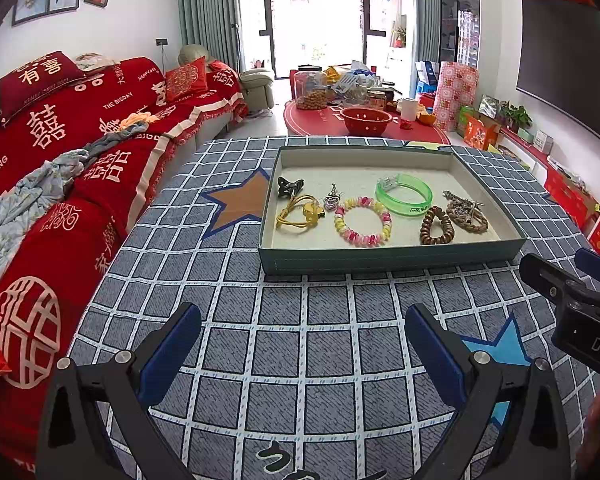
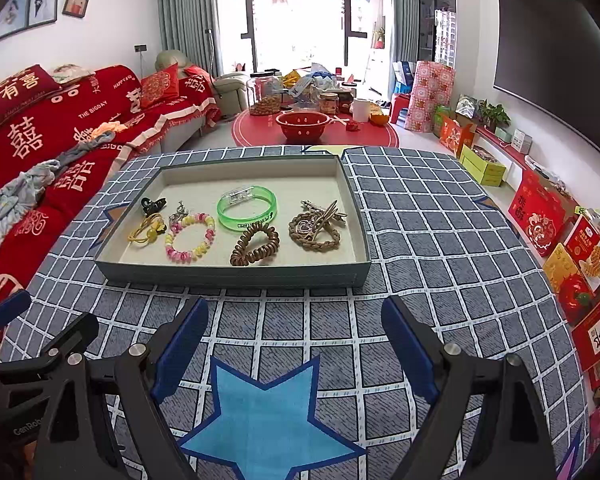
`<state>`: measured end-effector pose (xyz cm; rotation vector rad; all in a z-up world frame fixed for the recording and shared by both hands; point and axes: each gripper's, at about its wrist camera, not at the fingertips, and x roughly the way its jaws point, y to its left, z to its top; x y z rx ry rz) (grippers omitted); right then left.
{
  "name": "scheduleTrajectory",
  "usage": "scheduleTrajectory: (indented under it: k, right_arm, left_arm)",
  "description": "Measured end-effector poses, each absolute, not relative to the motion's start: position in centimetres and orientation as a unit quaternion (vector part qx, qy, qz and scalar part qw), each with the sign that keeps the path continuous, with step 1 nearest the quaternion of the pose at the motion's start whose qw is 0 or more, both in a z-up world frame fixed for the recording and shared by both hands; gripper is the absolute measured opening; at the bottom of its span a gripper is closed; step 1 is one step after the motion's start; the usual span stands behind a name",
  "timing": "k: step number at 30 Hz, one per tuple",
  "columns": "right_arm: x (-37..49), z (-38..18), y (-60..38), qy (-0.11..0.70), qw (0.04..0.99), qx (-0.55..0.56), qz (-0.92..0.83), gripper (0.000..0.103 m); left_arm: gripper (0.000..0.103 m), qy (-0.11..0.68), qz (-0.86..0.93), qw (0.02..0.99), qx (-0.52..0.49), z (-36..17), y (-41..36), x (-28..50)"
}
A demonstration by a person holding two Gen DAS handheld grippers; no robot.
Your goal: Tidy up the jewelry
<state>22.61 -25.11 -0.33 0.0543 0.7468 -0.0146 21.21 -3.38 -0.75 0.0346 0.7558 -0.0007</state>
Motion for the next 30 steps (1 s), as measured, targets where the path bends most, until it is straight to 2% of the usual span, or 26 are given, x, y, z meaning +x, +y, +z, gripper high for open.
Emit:
scheduleTrajectory:
  k: [30]
  right_arm:
    - [22.64,-0.41,-24.83,0.367,0.930,0.027,-0.005,0.090]
  left_arm:
    - [0.103,0.371,-0.006,0.928,0.016,-0.55,-3.28,21.03]
